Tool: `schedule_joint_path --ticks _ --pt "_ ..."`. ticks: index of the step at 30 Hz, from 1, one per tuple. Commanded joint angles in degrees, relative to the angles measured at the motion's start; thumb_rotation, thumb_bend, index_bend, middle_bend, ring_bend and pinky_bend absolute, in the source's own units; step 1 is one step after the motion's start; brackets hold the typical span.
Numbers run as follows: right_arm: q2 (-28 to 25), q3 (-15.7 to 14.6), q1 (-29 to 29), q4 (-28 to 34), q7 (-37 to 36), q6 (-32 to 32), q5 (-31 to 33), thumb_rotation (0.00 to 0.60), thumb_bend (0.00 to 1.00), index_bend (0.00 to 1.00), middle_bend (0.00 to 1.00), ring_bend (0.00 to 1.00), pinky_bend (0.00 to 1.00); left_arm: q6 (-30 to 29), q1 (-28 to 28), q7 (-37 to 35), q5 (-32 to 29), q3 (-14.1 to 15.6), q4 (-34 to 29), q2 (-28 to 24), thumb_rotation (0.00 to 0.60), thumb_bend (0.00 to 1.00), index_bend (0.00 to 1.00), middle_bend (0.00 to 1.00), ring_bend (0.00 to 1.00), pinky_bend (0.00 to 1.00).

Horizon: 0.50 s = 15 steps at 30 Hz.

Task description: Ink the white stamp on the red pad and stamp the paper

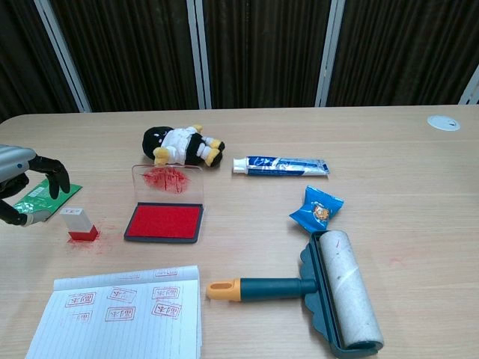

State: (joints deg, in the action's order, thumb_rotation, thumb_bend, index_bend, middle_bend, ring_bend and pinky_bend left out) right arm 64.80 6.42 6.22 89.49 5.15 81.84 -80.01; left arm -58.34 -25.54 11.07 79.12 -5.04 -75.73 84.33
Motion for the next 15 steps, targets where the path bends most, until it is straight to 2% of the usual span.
schedule_joint_path --ticks 1,15 --pt "0.02 0.00 0.01 -0.07 -0.01 -0.05 0.07 0.600 0.00 0.00 0.00 0.00 0.00 0.28 -0.48 0.47 -0.48 0.14 1.15 1.18 0.600 0.30 0.38 0.41 0.84 0.85" --pt "0.33 0.13 0.40 -0.46 0.37 -0.79 0.71 0.600 0.00 0.00 0.00 0.00 0.00 1.03 -2.28 1.71 -1.21 0.48 4.76 4.55 0.600 0.30 0.40 0.43 0.84 0.85"
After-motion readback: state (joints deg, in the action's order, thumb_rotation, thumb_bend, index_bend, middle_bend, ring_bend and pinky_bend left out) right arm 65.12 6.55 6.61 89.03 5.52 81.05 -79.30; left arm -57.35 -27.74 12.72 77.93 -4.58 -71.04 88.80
